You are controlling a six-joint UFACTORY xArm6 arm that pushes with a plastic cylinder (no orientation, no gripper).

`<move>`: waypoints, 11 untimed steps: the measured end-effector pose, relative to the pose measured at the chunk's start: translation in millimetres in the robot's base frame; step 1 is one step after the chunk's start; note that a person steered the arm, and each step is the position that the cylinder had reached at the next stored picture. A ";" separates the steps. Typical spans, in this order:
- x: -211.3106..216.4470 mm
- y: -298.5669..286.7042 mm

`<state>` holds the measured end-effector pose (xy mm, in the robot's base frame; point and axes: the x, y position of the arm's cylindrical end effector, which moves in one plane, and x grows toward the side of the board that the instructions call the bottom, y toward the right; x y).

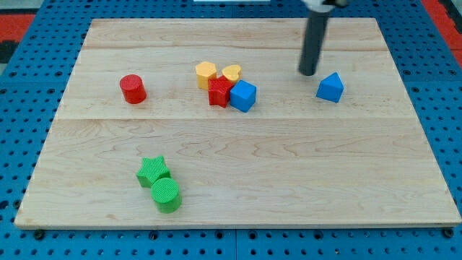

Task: Place the blue triangle to the right of the blue cube

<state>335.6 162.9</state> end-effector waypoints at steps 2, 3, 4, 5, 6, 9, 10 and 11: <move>73.7 15.5; 85.5 -16.6; 66.9 12.1; 32.7 13.1; 37.2 -6.3; 54.4 -45.4; 67.0 -59.6; 66.9 -60.9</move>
